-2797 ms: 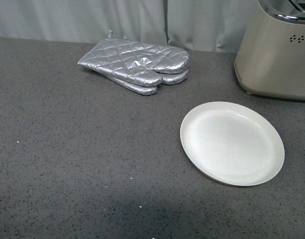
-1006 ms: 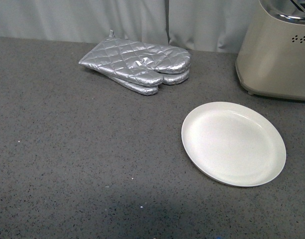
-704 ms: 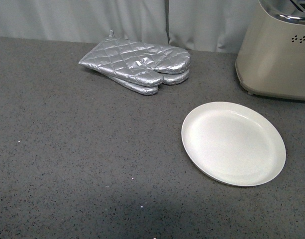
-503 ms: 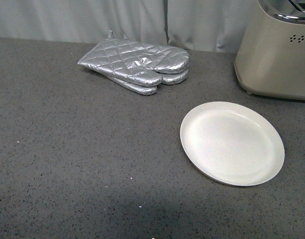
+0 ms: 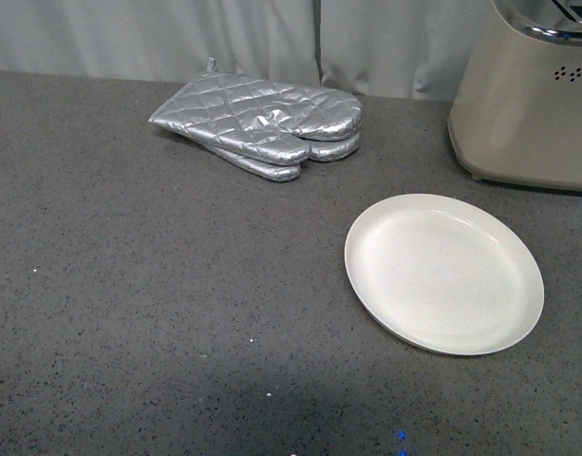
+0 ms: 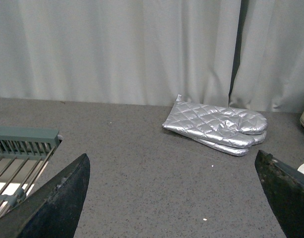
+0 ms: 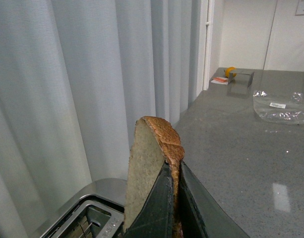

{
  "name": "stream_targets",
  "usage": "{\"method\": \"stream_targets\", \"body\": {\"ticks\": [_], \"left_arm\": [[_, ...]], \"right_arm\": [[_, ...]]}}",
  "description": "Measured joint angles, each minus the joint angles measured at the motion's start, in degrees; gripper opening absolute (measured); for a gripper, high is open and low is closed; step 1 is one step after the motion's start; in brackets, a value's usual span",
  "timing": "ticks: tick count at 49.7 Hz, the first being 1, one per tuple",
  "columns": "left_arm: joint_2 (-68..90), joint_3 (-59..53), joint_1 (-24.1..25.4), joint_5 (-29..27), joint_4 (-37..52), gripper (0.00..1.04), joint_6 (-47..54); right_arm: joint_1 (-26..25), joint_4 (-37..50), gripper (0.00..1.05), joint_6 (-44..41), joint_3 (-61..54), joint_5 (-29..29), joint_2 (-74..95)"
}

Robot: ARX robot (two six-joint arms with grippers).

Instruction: Put bread into toaster

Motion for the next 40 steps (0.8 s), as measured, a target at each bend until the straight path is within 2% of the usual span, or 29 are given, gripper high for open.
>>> {"method": "stream_targets", "body": {"ticks": [16, 25, 32, 40], "left_arm": [[0.0, 0.0, 0.0, -0.02, 0.0, 0.98, -0.02], [0.0, 0.0, 0.0, -0.02, 0.0, 0.98, -0.02], [0.0, 0.0, 0.0, -0.02, 0.0, 0.98, -0.02], [0.0, 0.0, 0.0, -0.02, 0.0, 0.98, 0.0]], "right_arm": [[1.22, 0.59, 0.01, -1.62, -1.49, 3.58, 0.37], [1.97, 7.13, 0.01, -5.2, -2.27, 4.94, 0.59], [1.95, 7.61, 0.01, -6.43, -2.64, 6.4, 0.72], [1.95, 12.98, 0.01, -9.75, -2.64, 6.82, 1.73]]}}
